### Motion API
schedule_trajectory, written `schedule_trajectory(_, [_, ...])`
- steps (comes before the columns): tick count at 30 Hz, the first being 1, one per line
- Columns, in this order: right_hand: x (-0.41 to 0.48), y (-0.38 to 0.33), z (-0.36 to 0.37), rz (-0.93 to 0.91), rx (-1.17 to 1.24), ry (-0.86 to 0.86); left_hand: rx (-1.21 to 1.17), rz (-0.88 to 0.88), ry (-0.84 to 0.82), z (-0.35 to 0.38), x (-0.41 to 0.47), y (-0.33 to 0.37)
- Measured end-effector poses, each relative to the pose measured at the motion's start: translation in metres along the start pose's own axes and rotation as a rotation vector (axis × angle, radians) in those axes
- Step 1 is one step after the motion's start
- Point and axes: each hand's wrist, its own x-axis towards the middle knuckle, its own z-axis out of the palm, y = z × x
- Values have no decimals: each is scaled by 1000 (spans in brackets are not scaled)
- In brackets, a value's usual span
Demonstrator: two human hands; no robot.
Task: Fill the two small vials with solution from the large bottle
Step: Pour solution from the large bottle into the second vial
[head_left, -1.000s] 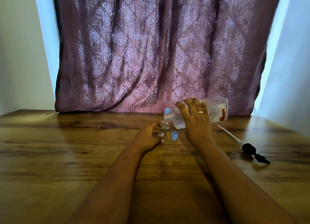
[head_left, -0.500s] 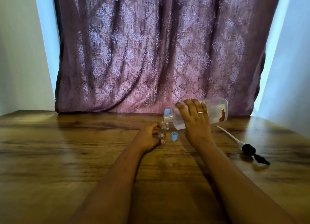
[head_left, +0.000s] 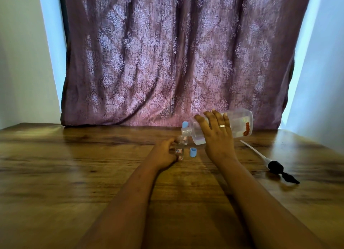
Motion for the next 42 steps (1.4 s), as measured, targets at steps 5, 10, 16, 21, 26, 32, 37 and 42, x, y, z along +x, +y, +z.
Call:
schedule_trajectory(5, [0,0,0,-4,-6,-4,5,10,-3,-1,0,0])
schedule_trajectory(10, [0,0,1,-1,-1,-3,8,7,-14,-1,-1,1])
schedule_trajectory(16, [0,-1,-1,-2,-12,-17,22,4,-19,-1,0,1])
schedule_trajectory(21, [0,-1,-1,2,-10,-21,39,12,-21,-1,-1,3])
schedule_trajectory(26, [0,-1,-2,4,-17,-29,52,10,-19,-1,-2,4])
schedule_trajectory(32, [0,-1,-3,-1,-16,-24,37,9,-21,-1,-5,6])
schedule_trajectory(37, [0,-2,-5,3,-6,-34,40,7,-23,-1,-5,7])
schedule_trajectory(42, [0,-2,-6,10,-1,-47,52,-3,-26,-1,-4,7])
